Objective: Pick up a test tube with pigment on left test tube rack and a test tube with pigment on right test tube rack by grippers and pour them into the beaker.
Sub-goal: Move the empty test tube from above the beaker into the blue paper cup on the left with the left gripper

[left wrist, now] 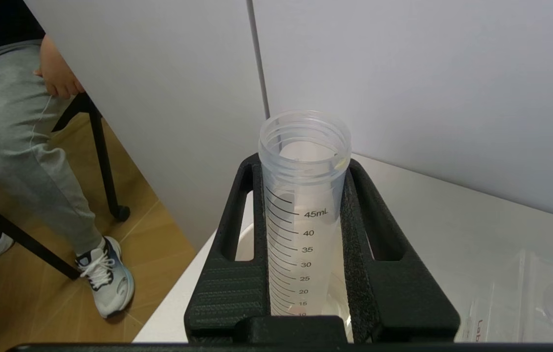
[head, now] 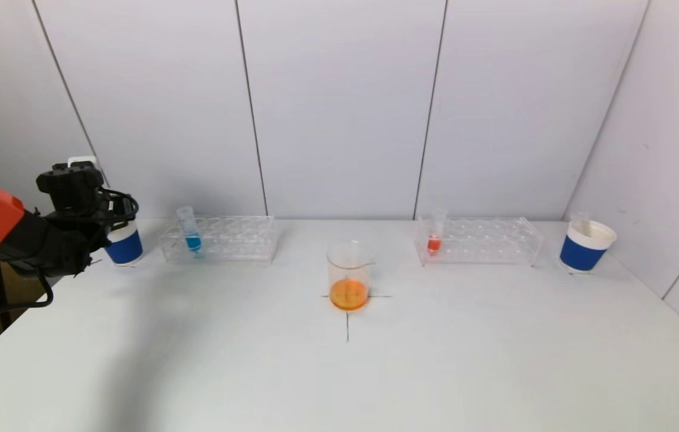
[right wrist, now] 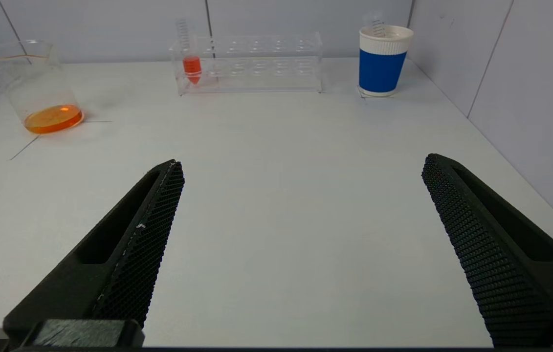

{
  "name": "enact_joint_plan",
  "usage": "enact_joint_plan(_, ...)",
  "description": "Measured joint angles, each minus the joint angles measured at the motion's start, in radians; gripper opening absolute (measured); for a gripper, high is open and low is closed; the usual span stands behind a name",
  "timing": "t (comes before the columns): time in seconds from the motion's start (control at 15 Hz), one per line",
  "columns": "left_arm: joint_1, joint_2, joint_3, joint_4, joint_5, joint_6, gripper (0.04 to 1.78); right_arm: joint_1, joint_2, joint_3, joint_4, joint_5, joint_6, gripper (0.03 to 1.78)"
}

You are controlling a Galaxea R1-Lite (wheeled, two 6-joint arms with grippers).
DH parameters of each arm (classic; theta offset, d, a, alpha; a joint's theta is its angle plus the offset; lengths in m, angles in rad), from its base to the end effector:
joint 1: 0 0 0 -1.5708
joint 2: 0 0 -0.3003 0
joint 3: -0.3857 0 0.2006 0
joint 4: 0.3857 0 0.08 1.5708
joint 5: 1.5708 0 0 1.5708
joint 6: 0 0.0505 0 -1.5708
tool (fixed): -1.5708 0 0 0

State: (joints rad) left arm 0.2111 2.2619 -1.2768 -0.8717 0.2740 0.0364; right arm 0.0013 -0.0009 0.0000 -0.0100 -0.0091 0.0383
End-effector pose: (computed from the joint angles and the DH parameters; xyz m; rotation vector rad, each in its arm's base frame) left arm 0.4712 0.1150 0.1037 0.0392 0.1233 0.4824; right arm 0.0160 -0.0004 0.0768 0.0384 -0.0110 -0.0076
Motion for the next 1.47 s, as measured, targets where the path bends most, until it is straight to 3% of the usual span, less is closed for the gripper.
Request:
enact_joint_plan(0.53, 0.0, 0.0, 0.003, 0.0, 0.0, 0.0, 0.45, 0.0, 0.0, 0.0, 0.0, 0.0, 0.0, 1.77)
enact_joint_plan(0.67, 0.0, -0.001, 0.002, 0.0, 0.0, -0.001, 0.53, 0.0, 0.0, 0.0, 0.0, 0.0, 0.0, 1.77)
enact_joint_plan(0.8, 0.0, -0.001, 0.0, 0.0, -0.001, -0.001, 0.72, 0.0, 0.0, 0.0, 0.0, 0.0, 0.0, 1.77)
enact_joint_plan(1.07, 0.0, -0.003, 0.0, 0.0, -0.001, -0.001, 1.35, 0.0, 0.0, 0.0, 0.0, 0.0, 0.0, 1.77)
enact_joint_plan(1.2, 0.0, -0.006, 0.0, 0.0, -0.001, -0.003, 1.58, 0.0, 0.0, 0.0, 0.0, 0.0, 0.0, 1.77)
enact_joint_plan(1.47, 0.0, -0.009, 0.001, 0.0, -0.001, -0.001, 1.77, 0.0, 0.0, 0.0, 0.0, 0.0, 0.0, 1.77)
